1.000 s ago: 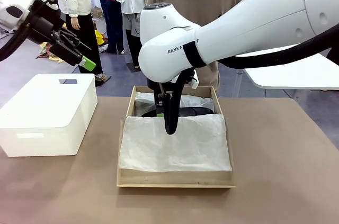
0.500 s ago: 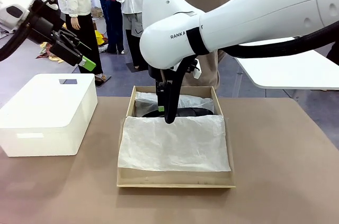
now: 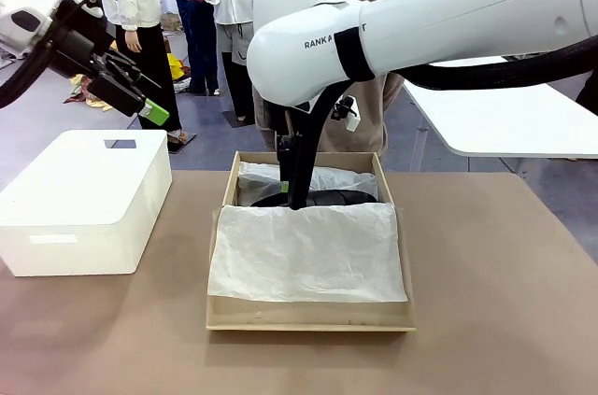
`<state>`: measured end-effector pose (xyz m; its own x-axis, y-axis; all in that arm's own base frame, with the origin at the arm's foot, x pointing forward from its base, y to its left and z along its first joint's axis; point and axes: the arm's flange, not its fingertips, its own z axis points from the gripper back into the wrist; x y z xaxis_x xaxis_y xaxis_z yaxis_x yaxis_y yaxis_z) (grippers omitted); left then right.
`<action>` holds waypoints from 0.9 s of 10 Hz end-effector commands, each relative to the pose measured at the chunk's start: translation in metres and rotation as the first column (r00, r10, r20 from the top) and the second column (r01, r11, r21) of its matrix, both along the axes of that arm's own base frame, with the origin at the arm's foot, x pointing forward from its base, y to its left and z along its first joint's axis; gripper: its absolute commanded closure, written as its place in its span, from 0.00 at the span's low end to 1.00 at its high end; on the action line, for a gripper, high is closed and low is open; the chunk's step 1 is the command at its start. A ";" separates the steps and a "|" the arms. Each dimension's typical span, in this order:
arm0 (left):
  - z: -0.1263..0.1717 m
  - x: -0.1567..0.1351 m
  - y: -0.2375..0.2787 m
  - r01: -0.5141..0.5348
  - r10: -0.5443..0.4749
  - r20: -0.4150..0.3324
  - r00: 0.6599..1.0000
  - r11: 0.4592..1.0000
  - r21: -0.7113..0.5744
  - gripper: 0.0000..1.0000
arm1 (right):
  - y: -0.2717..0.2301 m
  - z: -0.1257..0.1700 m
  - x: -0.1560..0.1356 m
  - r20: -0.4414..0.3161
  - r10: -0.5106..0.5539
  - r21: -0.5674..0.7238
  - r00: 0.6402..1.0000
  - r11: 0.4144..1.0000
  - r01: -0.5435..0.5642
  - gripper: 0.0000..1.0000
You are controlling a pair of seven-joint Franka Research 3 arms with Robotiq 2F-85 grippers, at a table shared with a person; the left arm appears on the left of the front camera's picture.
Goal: Pack the shoes into the box.
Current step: Close the Shoes Box.
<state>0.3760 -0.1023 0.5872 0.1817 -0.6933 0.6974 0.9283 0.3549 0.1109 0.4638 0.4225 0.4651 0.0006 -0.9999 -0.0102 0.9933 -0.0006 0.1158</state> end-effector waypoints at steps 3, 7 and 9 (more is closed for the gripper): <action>0.000 0.000 0.001 0.017 -0.017 0.006 1.000 1.000 -0.012 0.00 | 0.002 -0.008 0.003 -0.003 0.001 0.004 1.000 1.000 -0.001 0.00; 0.000 0.000 0.001 0.017 -0.017 0.006 1.000 1.000 -0.012 0.00 | -0.038 0.021 -0.009 -0.010 0.304 -0.004 0.953 0.953 -0.304 0.00; 0.000 0.000 0.001 0.017 -0.017 0.006 1.000 1.000 -0.012 0.00 | -0.072 0.032 -0.013 -0.013 0.531 -0.036 0.847 0.846 -0.531 0.00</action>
<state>0.3760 -0.1023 0.5872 0.1819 -0.6933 0.6973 0.9283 0.3550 0.1108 0.4598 0.3803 0.4988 0.4076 -0.9127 0.0277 0.9055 0.4080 0.1167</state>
